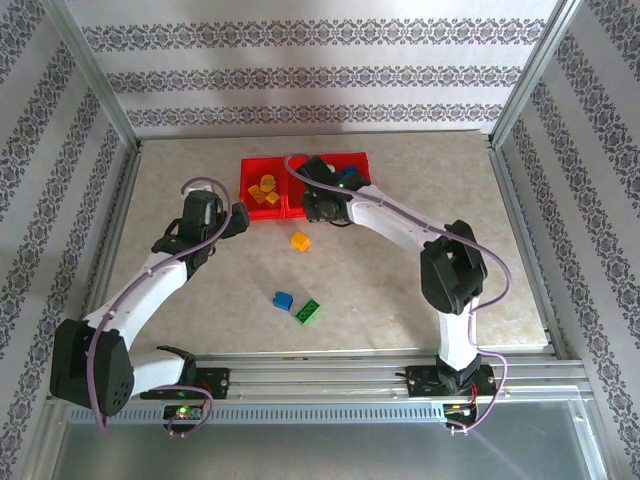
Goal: Sort the legos into containers by color
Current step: Place the lego in the container.
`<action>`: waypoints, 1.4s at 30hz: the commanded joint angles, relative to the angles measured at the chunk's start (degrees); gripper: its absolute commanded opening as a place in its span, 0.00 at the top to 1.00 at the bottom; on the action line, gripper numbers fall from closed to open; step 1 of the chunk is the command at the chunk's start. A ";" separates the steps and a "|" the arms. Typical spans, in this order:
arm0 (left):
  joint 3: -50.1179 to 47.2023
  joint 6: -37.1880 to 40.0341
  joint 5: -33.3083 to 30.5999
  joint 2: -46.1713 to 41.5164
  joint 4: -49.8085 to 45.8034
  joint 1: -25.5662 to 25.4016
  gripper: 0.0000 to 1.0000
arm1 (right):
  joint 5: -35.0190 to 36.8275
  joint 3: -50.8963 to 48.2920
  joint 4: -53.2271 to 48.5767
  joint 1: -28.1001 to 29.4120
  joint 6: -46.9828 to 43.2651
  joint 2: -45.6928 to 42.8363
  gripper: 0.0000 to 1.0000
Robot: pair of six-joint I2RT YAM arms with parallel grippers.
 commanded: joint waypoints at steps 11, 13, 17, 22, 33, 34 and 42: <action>-5.85 -2.48 1.73 -6.06 -3.99 0.71 0.00 | 0.15 21.05 0.67 -3.19 -6.88 17.32 0.75; -6.59 -2.69 1.97 -6.48 -4.33 0.72 0.00 | -0.54 23.31 0.95 -3.45 -6.95 19.19 0.75; -7.75 -3.20 2.91 -6.94 -4.35 0.71 0.00 | -1.05 27.55 1.41 -3.69 -7.59 22.65 0.73; -8.67 -4.00 5.19 -6.65 -3.30 0.72 0.00 | -1.57 31.69 1.13 -4.05 -7.54 26.36 0.71; -10.05 -4.47 8.85 -5.85 0.49 -0.96 0.00 | -3.32 34.04 0.82 -4.57 -7.58 29.05 0.55; -9.94 -4.60 8.95 -5.65 0.99 -1.27 0.00 | -3.47 33.95 0.77 -4.62 -7.73 28.88 0.53; -8.35 -4.36 9.54 -2.32 3.42 -5.17 0.03 | -3.42 31.80 1.01 -4.57 -8.35 24.81 0.49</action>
